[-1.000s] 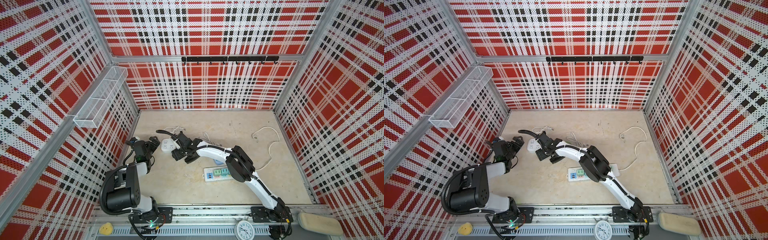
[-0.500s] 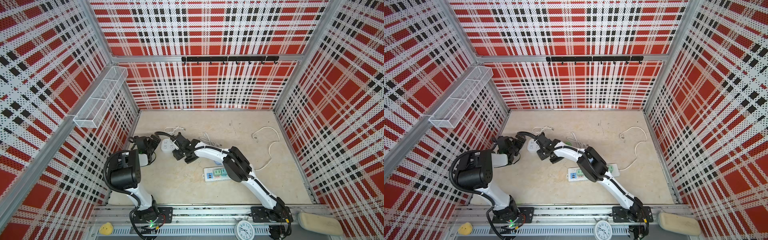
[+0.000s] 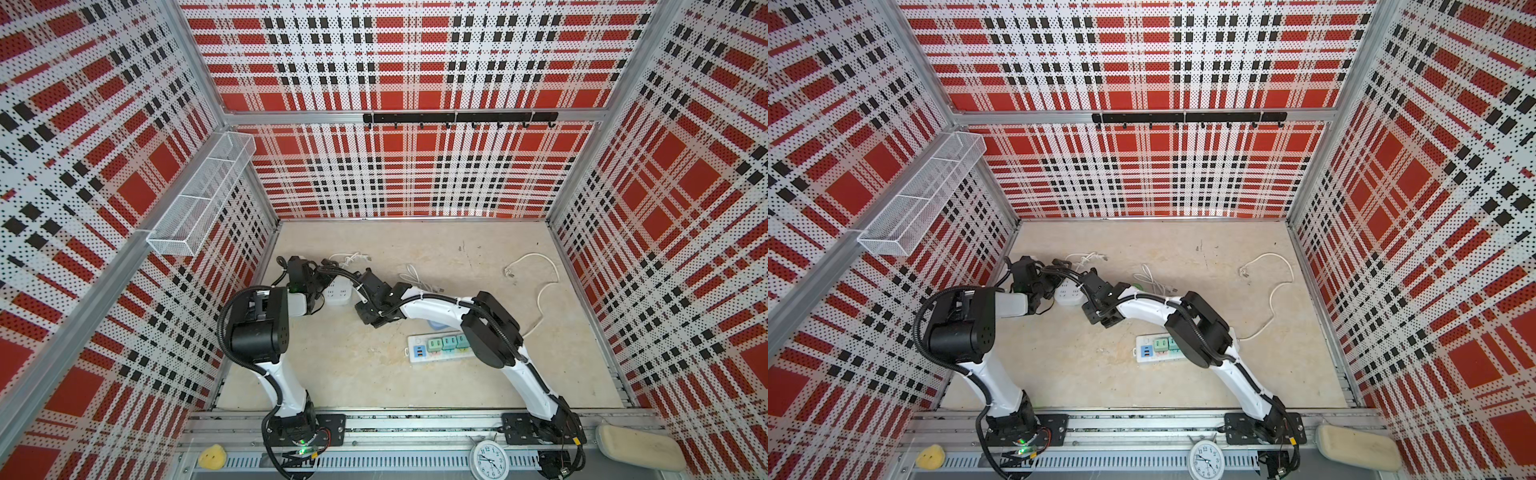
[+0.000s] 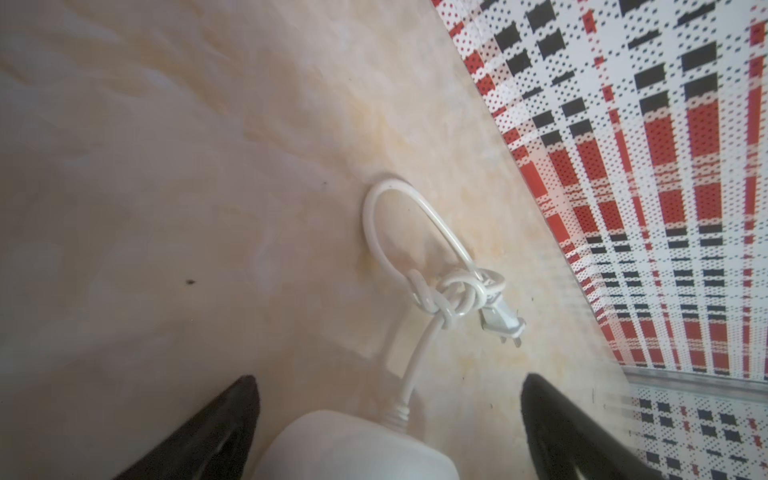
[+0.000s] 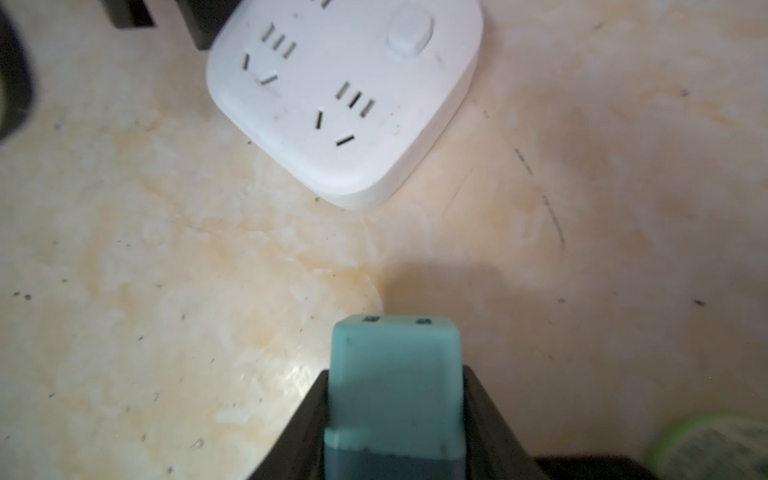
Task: Insert the plug
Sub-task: 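Lift the teal adapter toward the left gripper while the left gripper reaches in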
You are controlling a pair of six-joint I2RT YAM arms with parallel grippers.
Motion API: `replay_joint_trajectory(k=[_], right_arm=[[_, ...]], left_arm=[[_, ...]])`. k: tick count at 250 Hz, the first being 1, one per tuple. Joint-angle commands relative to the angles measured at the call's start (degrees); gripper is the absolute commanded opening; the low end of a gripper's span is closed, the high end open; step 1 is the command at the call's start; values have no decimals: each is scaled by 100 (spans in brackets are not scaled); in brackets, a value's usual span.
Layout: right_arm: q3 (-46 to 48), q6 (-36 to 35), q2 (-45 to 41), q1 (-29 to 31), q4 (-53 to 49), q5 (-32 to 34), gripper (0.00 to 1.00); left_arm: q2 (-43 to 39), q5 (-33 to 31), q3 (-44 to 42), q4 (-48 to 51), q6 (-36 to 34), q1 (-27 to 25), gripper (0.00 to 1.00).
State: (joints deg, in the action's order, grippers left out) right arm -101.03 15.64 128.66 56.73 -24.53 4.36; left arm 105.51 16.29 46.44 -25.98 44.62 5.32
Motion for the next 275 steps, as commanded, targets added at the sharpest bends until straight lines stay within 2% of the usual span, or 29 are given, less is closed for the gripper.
replay_joint_trajectory(k=[1, 94, 155, 187, 203, 210, 246, 275], right_arm=[[490, -18, -937, 9, 817, 210, 29], [2450, 183, -2797, -251, 1707, 573, 27], [3208, 236, -3446, -469, 2018, 703, 27], [3384, 195, -3591, -554, 2056, 673, 27], [3502, 47, -3638, -593, 2179, 648, 27], [3556, -36, -3655, -623, 2253, 430, 27], [3937, -568, -3783, -708, 2843, 30, 24], [4281, -952, -3879, -736, 3587, -300, 23]], left_arm=[[65, -105, 154, 402, -243, -152, 99], [174, 162, 268, 462, -470, -943, 99], [55, -35, 142, 429, -428, -1543, 99], [-83, -103, 108, 425, -367, -1581, 99], [-351, -289, -38, 397, -358, -1561, 99], [-519, -392, -123, 391, -387, -1569, 99], [-1701, -718, -638, 279, -561, -1578, 99], [-2780, -374, -1142, 111, -845, -1552, 99]])
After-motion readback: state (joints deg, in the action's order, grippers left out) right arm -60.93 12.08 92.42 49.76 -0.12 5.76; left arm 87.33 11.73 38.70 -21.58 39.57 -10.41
